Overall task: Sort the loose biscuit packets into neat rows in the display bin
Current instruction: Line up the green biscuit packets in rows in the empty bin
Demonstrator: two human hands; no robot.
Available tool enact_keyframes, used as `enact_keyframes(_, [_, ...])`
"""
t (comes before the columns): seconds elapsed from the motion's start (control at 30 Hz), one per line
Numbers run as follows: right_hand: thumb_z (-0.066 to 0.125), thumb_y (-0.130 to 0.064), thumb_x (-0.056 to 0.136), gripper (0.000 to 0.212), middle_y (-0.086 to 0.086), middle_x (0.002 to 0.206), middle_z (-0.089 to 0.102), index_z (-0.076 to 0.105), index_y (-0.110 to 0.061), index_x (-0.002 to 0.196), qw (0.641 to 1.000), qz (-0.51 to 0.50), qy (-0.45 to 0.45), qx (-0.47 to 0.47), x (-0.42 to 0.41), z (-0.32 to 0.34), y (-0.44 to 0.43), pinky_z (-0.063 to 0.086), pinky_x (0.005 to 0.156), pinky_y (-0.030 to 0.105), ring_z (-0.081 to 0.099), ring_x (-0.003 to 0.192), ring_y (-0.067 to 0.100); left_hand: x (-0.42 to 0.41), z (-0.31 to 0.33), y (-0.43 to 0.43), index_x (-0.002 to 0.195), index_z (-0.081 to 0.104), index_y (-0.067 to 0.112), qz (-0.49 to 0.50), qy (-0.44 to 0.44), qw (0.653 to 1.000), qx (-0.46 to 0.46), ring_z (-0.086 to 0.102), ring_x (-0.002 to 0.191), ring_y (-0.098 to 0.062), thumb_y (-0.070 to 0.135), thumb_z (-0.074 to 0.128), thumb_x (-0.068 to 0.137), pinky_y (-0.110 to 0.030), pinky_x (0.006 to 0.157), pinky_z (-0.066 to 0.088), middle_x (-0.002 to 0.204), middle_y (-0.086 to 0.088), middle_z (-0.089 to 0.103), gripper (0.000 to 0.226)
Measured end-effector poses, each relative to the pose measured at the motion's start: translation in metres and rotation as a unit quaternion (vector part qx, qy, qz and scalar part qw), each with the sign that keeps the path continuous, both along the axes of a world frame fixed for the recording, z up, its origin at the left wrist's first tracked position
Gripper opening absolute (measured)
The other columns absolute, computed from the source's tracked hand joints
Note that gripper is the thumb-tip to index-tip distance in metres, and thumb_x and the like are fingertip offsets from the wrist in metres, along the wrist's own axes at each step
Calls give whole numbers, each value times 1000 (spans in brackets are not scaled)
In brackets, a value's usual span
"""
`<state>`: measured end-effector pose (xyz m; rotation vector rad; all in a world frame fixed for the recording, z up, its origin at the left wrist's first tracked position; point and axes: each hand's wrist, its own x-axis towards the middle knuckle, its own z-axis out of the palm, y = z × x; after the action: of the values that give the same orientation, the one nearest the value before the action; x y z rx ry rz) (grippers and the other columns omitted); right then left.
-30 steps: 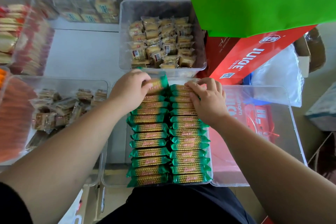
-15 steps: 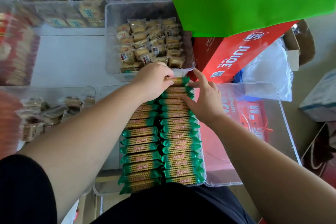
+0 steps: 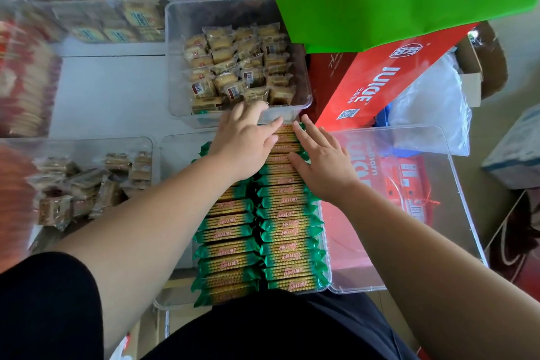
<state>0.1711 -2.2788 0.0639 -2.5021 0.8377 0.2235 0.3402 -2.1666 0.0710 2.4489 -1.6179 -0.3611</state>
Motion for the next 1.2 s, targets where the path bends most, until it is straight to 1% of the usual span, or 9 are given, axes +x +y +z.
enact_keyframes(0.1, [25,-62,102,68,-23,164,-19,3,-37,161,999,20,27,-23,-1,2,2,15,121,53,-9,155,17,0,0,12,161,10,42,-31,2,996,88,-10,158,-26,53,20,107,-63,123,-6,171,12,-10,56])
enact_keyframes(0.23, [19,-68,100,73,-15,165,-22,0,-33,161,993,48,66,-79,1,3,1,11,122,52,-15,154,22,-6,-3,39,162,-13,29,-23,-8,992,126,-24,154,-19,67,6,100,-64,121,-12,165,13,-28,74])
enact_keyframes(0.4, [18,-69,100,76,-7,168,-15,4,-26,162,988,77,33,-127,3,8,11,0,124,55,-19,154,21,-22,-14,39,161,-17,23,7,-46,991,128,-23,155,-22,74,2,97,-64,121,-14,168,6,-22,83])
enact_keyframes(0.63, [11,-72,98,79,-11,166,-20,-8,-27,161,986,101,70,-112,-2,3,22,-2,124,56,-22,152,22,-20,-12,41,158,-24,32,21,1,992,126,-21,155,-22,71,7,97,-60,122,-13,166,8,-28,78])
enact_keyframes(0.77, [15,-71,98,79,-8,166,-21,-6,-29,161,987,93,71,-113,-3,9,23,-3,123,58,-24,152,24,-21,-7,82,163,-10,27,126,53,991,-11,-10,157,-22,56,16,105,-55,126,-5,171,1,-14,69])
enact_keyframes(0.87, [24,-71,97,82,-5,166,-22,-2,-28,161,994,63,23,-90,-14,9,36,-3,124,55,-25,152,22,-31,-8,130,164,8,21,233,112,962,-91,-1,158,-24,55,25,106,-44,128,2,172,-7,-1,70])
enact_keyframes(0.93, [26,-74,94,86,-4,167,-21,0,-28,161,997,41,-8,-71,-24,6,47,-3,124,51,-22,153,21,-41,-9,148,164,7,20,291,218,925,-108,-1,157,-15,57,32,99,-37,128,2,172,-2,0,79])
enact_keyframes(1.03, [27,-77,92,89,-6,167,-20,-1,-28,161,999,-5,-26,-34,-35,-3,59,1,126,48,-18,154,19,-53,-21,154,163,-2,28,297,368,874,-112,3,153,-2,44,48,102,-44,129,11,168,15,4,80])
enact_keyframes(1.2, [37,-70,94,89,-7,167,-18,2,-25,162,999,-7,-20,-26,-38,-6,64,4,126,44,-15,154,17,-63,-33,138,162,8,30,292,378,867,-144,24,152,-10,29,63,100,-46,125,26,166,7,23,83])
